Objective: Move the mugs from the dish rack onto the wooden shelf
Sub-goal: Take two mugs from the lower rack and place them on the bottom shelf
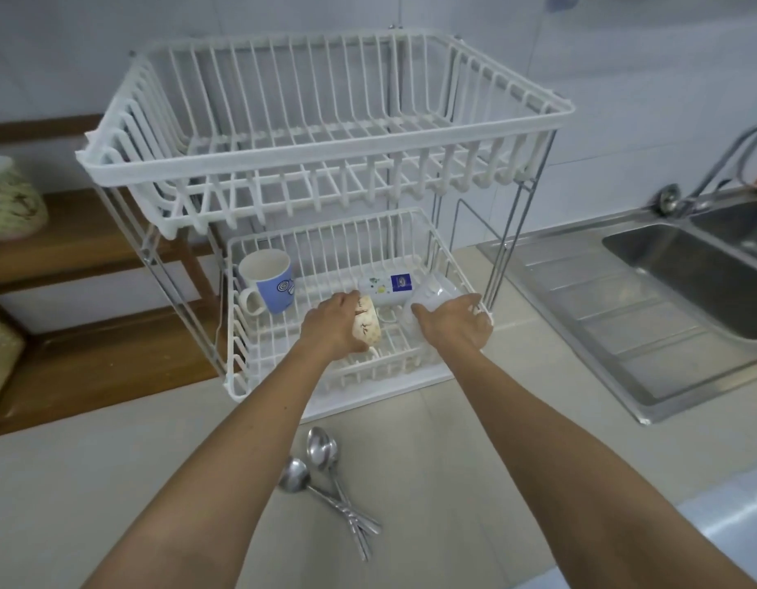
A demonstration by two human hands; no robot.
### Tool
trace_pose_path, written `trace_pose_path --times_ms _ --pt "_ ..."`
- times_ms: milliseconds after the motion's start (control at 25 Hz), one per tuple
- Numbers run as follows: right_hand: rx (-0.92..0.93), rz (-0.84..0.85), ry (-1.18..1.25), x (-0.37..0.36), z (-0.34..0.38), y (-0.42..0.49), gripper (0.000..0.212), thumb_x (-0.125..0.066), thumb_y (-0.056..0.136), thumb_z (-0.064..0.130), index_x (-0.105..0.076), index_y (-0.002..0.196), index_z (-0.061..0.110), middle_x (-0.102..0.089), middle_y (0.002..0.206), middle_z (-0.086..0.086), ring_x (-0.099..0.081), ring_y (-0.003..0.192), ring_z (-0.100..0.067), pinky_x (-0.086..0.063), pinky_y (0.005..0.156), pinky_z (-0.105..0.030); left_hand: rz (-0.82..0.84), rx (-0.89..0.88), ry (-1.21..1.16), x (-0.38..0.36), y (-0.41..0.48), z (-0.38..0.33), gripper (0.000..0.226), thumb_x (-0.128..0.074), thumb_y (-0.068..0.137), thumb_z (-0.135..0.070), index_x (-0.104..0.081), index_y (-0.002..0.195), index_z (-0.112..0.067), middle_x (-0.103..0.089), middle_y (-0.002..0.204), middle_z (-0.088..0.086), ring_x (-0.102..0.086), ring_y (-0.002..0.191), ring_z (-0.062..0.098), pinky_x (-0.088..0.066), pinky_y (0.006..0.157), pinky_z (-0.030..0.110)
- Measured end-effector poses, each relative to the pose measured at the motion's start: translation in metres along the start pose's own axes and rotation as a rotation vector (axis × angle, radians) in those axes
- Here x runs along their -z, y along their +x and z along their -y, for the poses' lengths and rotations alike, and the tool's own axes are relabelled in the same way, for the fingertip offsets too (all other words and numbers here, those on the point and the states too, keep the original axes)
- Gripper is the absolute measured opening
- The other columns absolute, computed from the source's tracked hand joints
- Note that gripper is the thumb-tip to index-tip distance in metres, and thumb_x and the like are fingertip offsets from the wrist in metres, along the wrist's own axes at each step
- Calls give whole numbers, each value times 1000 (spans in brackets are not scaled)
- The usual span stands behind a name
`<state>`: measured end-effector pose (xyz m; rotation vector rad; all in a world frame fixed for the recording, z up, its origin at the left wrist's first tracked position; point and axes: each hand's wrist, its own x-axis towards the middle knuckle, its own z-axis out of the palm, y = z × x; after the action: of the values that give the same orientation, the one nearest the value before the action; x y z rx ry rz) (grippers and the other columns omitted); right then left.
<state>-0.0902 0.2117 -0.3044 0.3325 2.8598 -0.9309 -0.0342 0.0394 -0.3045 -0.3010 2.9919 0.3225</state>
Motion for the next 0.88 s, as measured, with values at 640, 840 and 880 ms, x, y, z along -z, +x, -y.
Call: trace_pose_path --times_ms 640,840,880 --pt "-132 40 455 -28 30 38 97 -82 67 38 -27 138 2 -46 134 -15 -53 117 -35 -41 78 -35 -77 -28 122 -15 17 5 104 -84 60 -43 -25 140 -13 -46 131 12 -46 117 31 -38 95 39" --pt "-65 -48 523 -20 20 32 92 -85 61 35 -34 131 4 -51 129 -15 -55 112 -33 -50 88 -41 -116 -23 150 -17 16 5 103 -83 60 -43 -25 140 -13 -46 131 11 -45 118 31 -37 95 40" --pt "-29 -62 538 -16 19 31 89 -85 60 35 -36 128 5 -53 126 -14 -57 109 -32 -51 85 -41 -129 -14 133 -17 15 5 102 -83 60 -43 -26 140 -13 -47 131 11 -46 118 30 -38 94 39"
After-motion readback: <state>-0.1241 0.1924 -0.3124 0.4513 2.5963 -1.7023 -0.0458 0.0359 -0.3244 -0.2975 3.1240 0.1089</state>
